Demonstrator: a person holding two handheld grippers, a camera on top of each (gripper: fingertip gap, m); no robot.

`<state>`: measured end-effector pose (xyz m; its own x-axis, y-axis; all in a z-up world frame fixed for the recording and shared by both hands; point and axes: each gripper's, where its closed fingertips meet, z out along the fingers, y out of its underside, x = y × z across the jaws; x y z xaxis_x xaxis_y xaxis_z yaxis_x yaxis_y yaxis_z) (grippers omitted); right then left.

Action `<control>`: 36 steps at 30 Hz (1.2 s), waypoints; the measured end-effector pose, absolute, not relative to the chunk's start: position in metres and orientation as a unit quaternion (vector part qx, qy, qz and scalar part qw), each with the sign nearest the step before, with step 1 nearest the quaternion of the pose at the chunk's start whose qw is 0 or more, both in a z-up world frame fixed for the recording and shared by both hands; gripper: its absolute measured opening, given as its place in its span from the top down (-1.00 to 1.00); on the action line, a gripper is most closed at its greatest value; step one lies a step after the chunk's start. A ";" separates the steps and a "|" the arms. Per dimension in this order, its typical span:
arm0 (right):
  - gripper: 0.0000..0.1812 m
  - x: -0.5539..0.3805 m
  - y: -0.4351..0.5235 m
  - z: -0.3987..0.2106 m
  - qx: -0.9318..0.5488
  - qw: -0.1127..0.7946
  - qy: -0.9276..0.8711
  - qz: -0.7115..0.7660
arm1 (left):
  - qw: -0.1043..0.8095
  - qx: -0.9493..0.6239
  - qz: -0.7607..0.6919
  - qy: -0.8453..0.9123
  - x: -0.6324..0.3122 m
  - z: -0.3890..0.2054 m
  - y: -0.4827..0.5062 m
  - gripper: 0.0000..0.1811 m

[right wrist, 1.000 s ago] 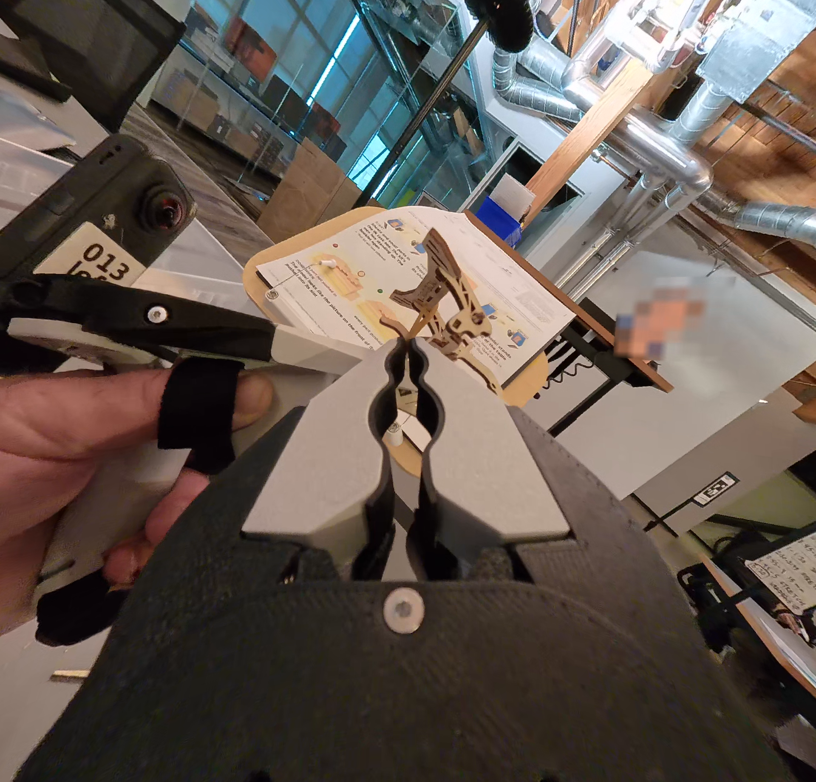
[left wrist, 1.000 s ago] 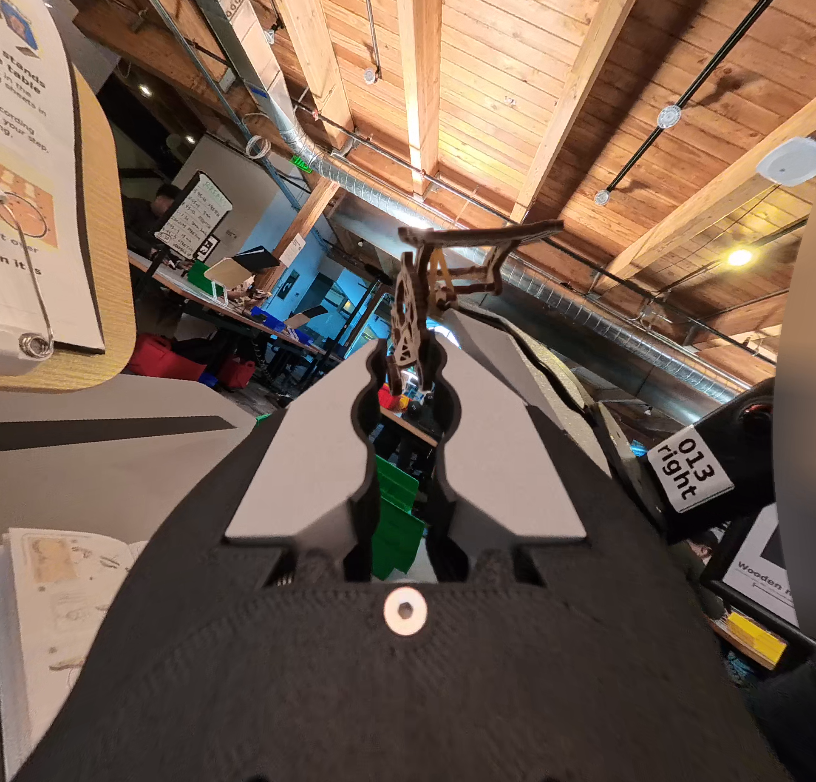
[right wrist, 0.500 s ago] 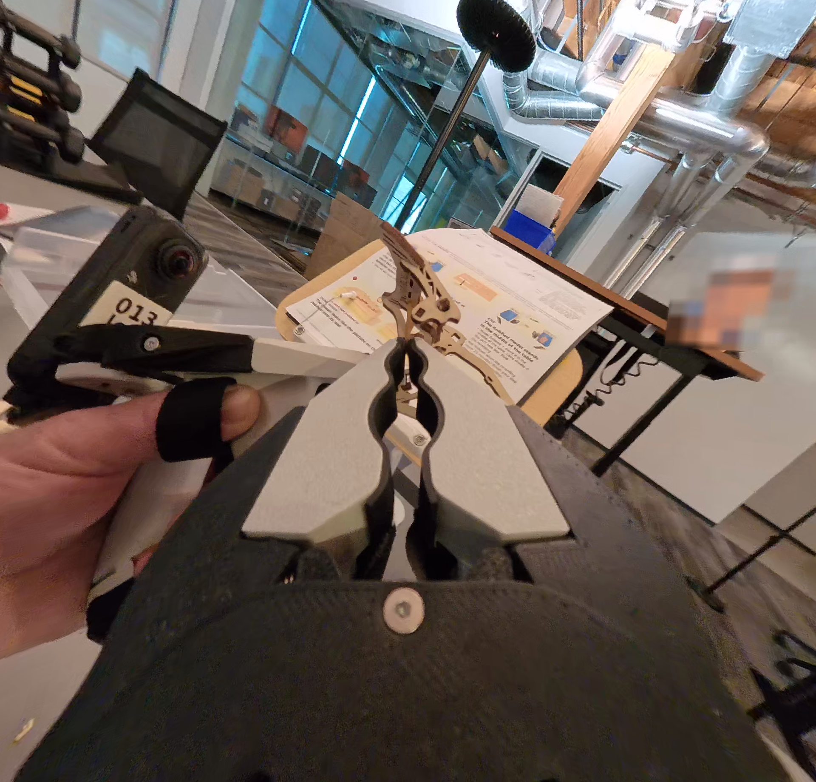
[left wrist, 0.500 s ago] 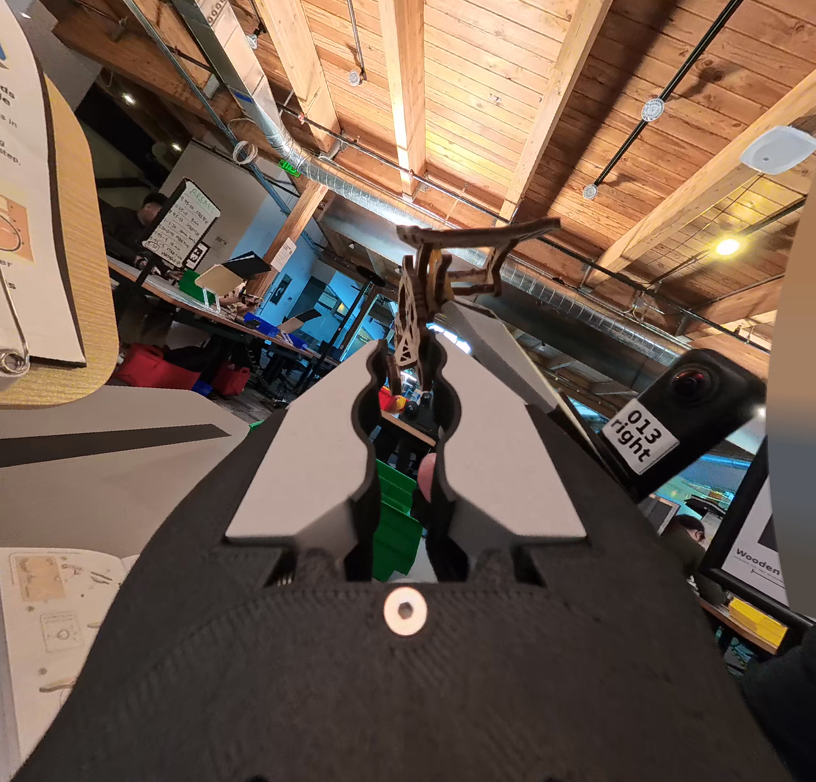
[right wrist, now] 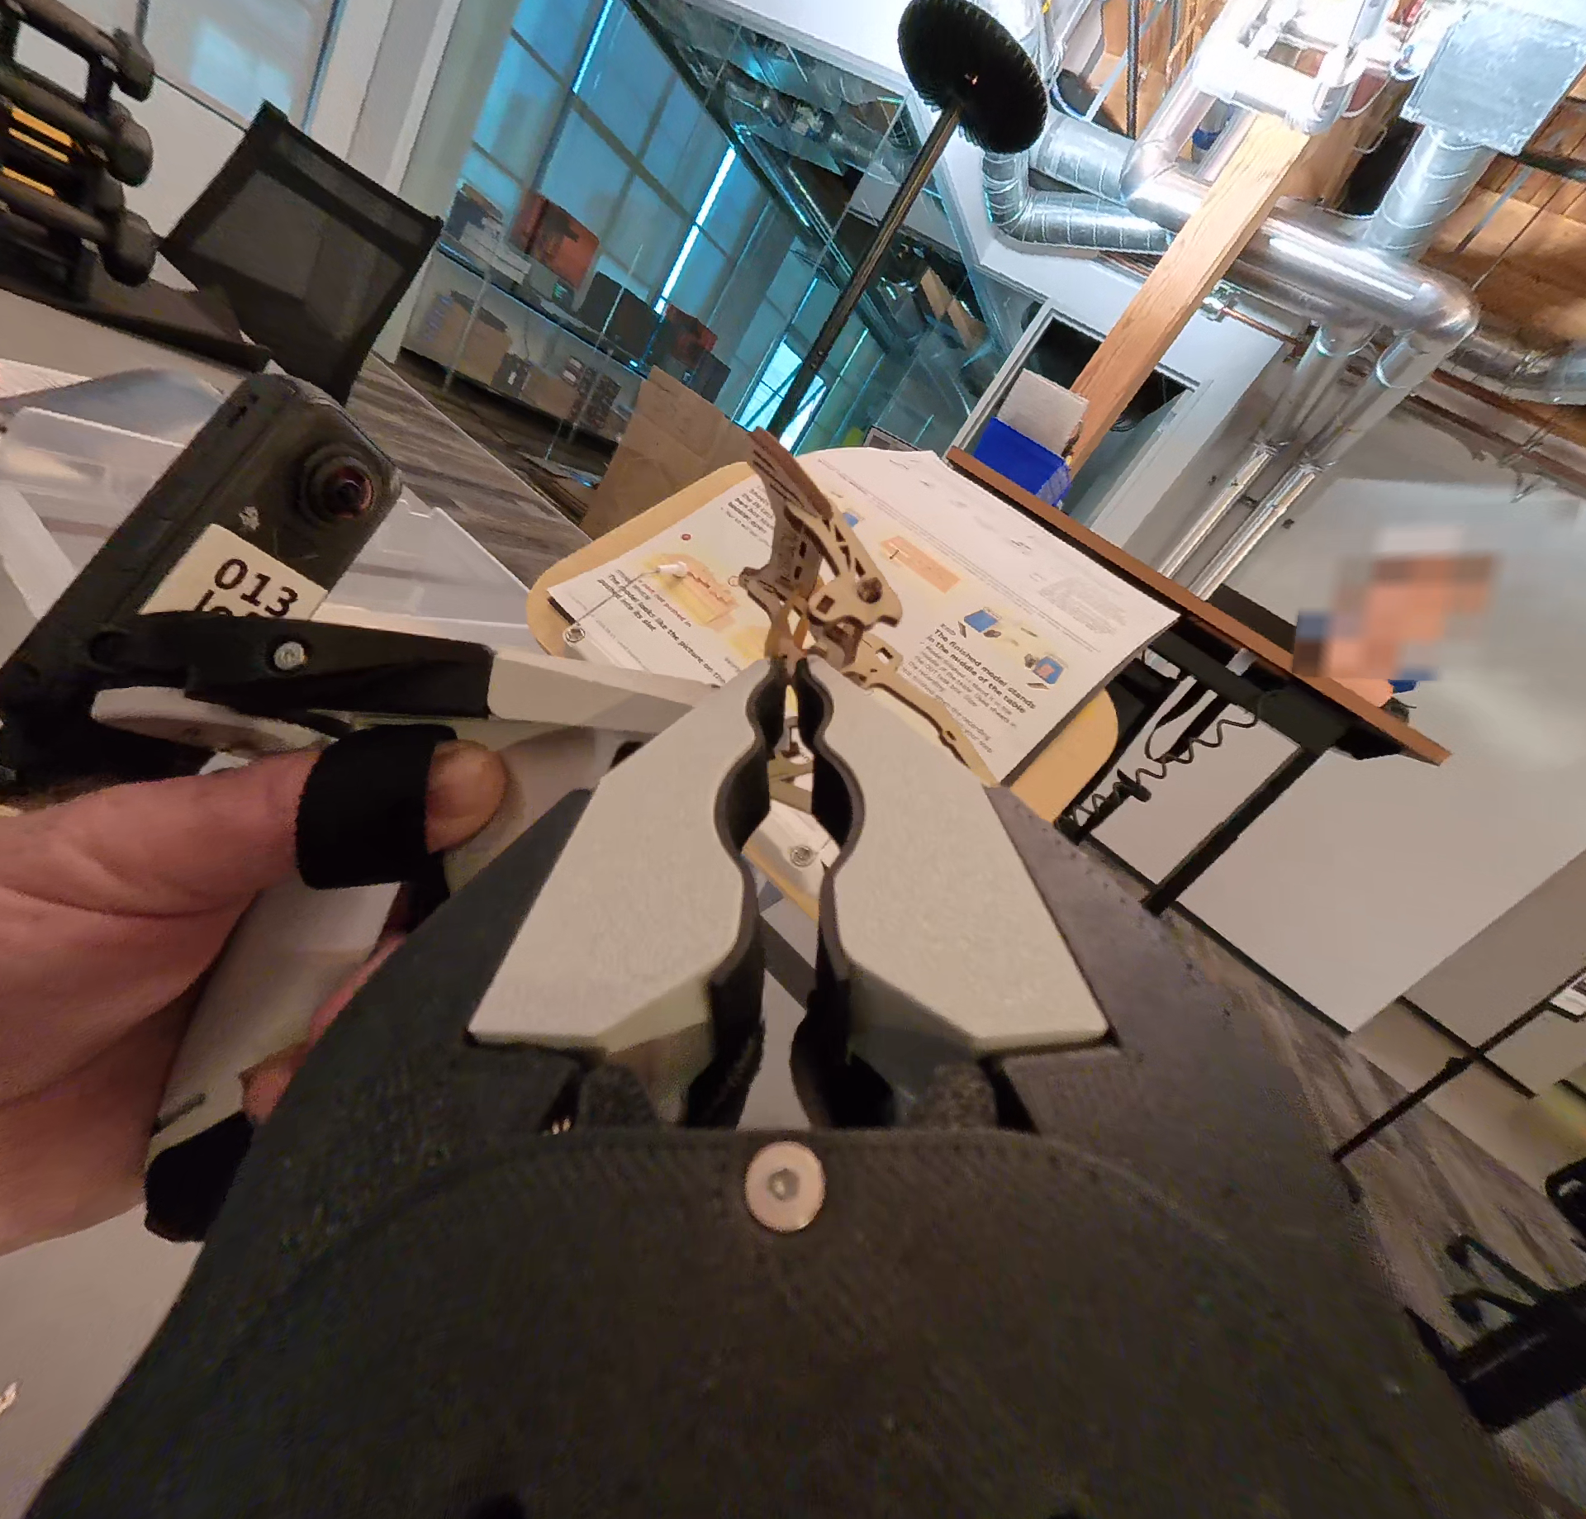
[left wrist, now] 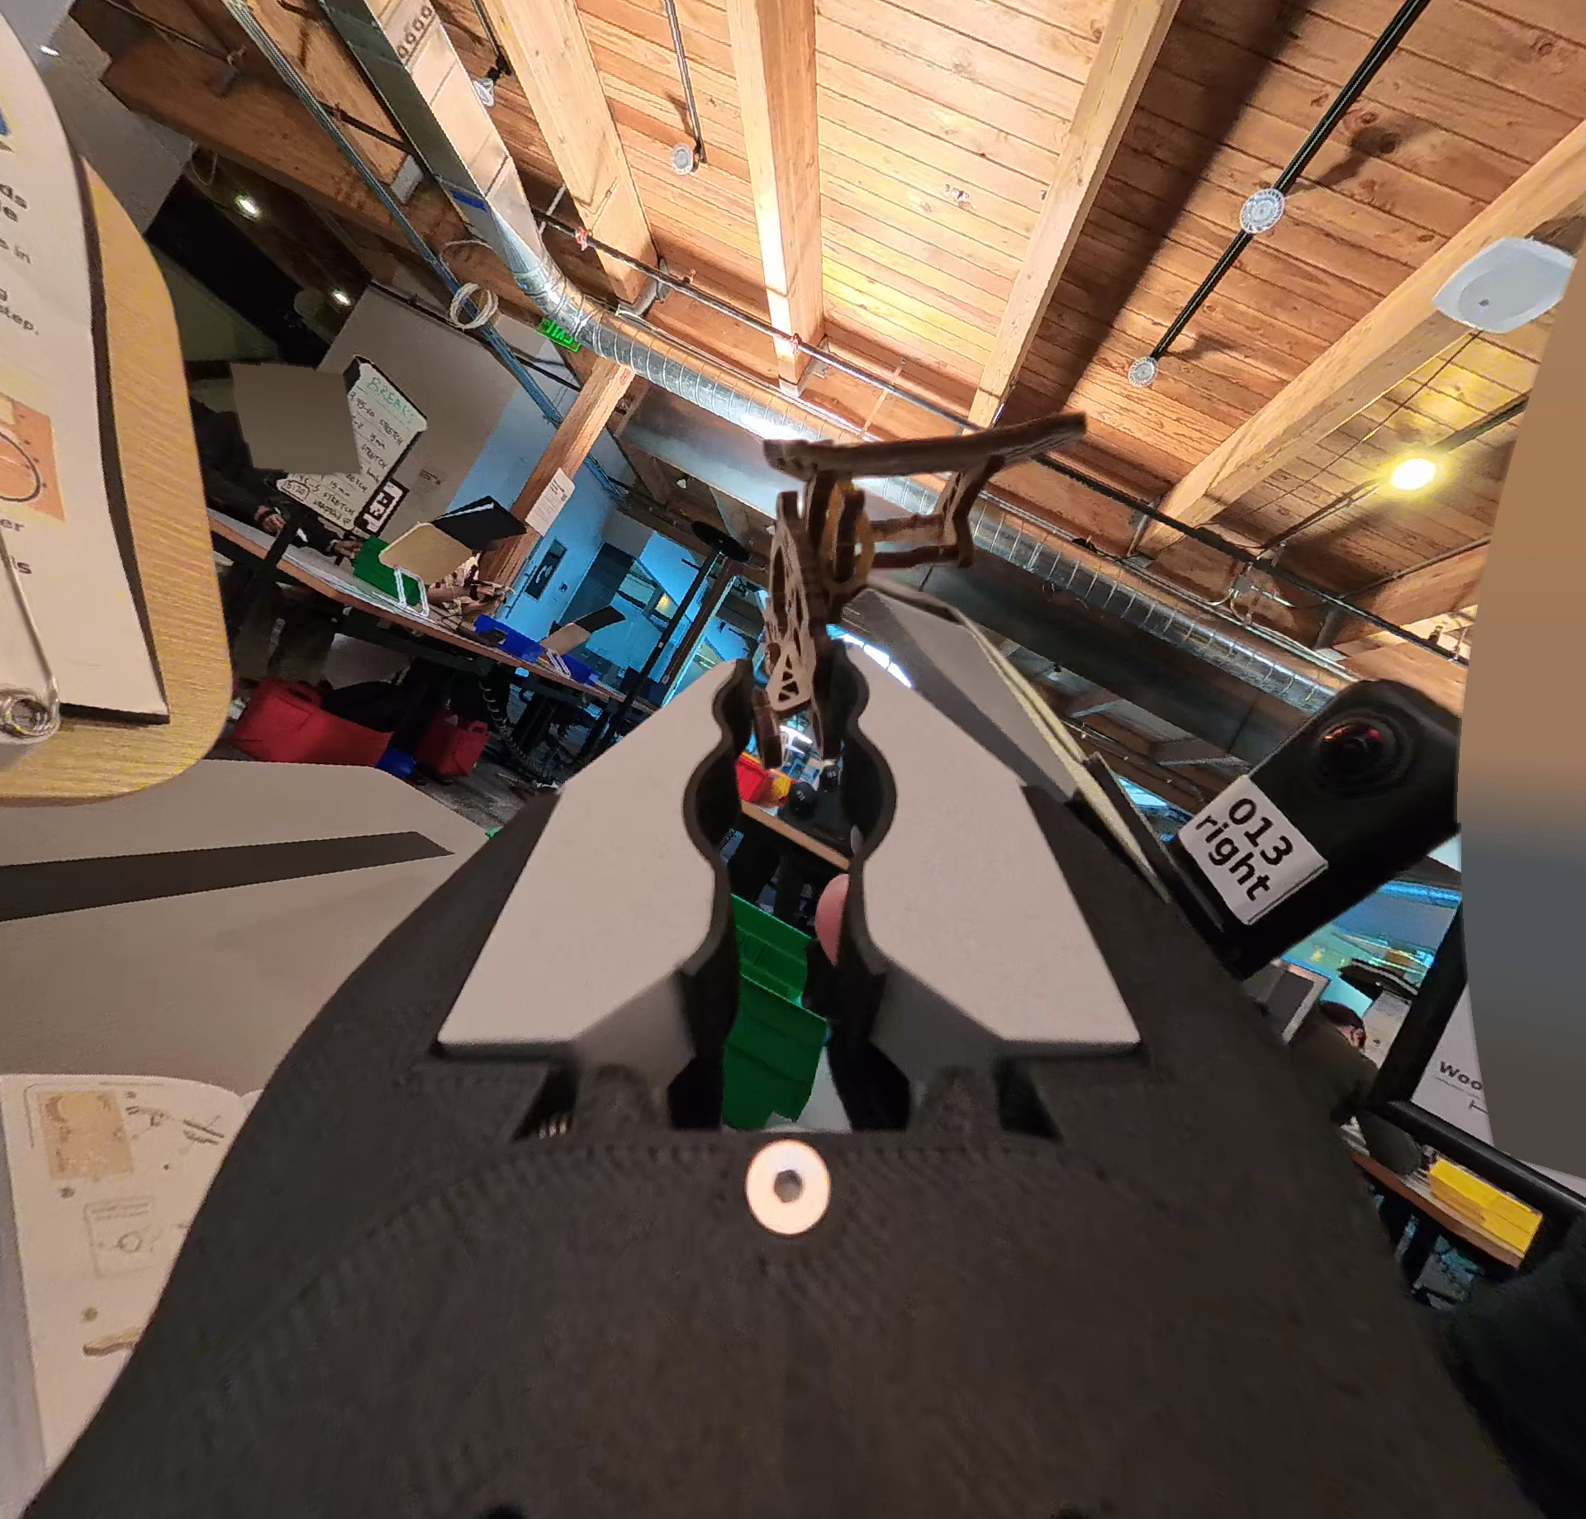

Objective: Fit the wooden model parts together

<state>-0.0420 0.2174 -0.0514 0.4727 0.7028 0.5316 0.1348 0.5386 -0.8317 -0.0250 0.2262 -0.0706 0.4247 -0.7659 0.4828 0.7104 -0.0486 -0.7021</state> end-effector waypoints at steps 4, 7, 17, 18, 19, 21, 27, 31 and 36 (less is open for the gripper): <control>1.00 -0.037 0.220 -0.052 -0.438 0.737 -0.481 0.183 | 0.687 -0.488 -0.538 0.028 -0.024 -0.071 0.227 0.83; 0.99 -0.040 0.214 -0.054 -0.428 0.733 -0.500 0.174 | 0.689 -0.490 -0.534 0.031 -0.022 -0.072 0.227 0.83; 0.90 -0.026 0.208 -0.052 -0.413 0.751 -0.496 0.142 | 0.685 -0.491 -0.537 0.030 -0.021 -0.073 0.228 0.83; 0.82 -0.022 0.210 -0.051 -0.414 0.752 -0.493 0.141 | 0.682 -0.491 -0.540 0.031 -0.020 -0.074 0.228 0.83; 0.69 -0.020 0.214 -0.051 -0.418 0.750 -0.493 0.143 | 0.678 -0.492 -0.545 0.032 -0.019 -0.074 0.228 0.83; 0.45 -0.020 0.222 -0.051 -0.430 0.742 -0.493 0.147 | 0.673 -0.492 -0.552 0.028 -0.018 -0.076 0.229 0.83; 0.35 -0.026 0.229 -0.048 -0.428 0.719 -0.522 0.165 | 0.669 -0.501 -0.548 0.038 -0.011 -0.078 0.230 0.83; 0.51 -0.026 0.235 -0.051 -0.440 0.707 -0.527 0.171 | 0.668 -0.504 -0.546 0.042 -0.009 -0.079 0.230 0.83; 0.78 -0.029 0.231 -0.058 -0.434 0.694 -0.545 0.181 | 0.666 -0.505 -0.548 0.044 -0.007 -0.081 0.230 0.83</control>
<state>-0.0291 0.2307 -0.0582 0.3398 0.7244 0.5998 0.2210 0.5584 -0.7996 -0.0069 0.2302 -0.0809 0.3963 -0.7737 0.4943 0.6845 -0.1098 -0.7207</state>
